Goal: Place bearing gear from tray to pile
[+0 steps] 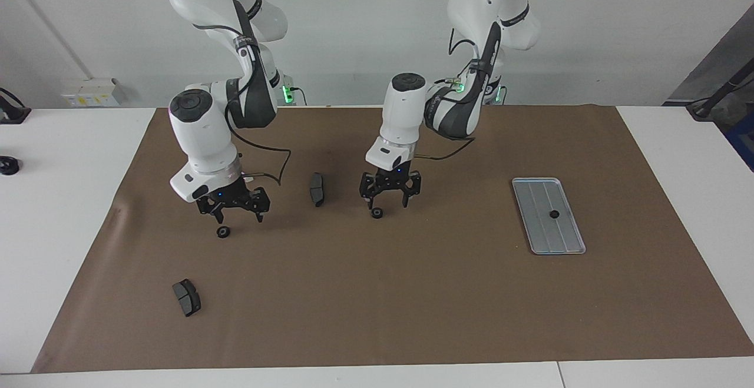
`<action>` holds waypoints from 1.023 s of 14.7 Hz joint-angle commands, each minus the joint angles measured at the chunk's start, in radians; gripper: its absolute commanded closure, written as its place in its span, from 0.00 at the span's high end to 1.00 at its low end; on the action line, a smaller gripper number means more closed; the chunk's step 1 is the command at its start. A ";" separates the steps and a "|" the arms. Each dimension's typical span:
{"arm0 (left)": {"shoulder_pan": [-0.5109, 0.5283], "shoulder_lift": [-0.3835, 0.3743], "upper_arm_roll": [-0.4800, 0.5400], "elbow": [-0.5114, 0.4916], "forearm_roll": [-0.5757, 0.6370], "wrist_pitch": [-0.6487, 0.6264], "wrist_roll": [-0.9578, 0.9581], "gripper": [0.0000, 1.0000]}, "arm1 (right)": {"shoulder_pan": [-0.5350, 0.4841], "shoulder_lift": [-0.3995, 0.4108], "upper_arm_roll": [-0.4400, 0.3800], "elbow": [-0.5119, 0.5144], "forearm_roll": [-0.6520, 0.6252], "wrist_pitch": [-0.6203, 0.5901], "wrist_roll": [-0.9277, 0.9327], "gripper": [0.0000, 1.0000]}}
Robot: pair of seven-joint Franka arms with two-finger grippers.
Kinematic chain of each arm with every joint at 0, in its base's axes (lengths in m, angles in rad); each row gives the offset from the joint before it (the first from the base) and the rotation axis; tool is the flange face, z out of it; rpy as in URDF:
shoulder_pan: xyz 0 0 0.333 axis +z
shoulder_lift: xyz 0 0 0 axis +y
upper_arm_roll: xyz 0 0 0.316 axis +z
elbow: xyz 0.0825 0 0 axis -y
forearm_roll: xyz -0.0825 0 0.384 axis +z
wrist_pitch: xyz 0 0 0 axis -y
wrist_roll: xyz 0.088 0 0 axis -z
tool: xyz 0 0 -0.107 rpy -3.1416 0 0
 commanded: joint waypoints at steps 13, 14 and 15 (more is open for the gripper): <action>0.543 -0.166 -0.011 -0.137 -0.203 -0.168 0.889 1.00 | 0.430 0.253 0.005 0.208 -0.064 0.030 0.529 1.00; 0.572 -0.173 -0.011 -0.147 -0.232 -0.166 0.955 1.00 | 0.446 0.265 0.005 0.208 -0.071 0.060 0.555 1.00; 0.595 -0.173 -0.011 -0.158 -0.242 -0.165 0.997 1.00 | 0.449 0.270 0.005 0.205 -0.077 0.077 0.560 1.00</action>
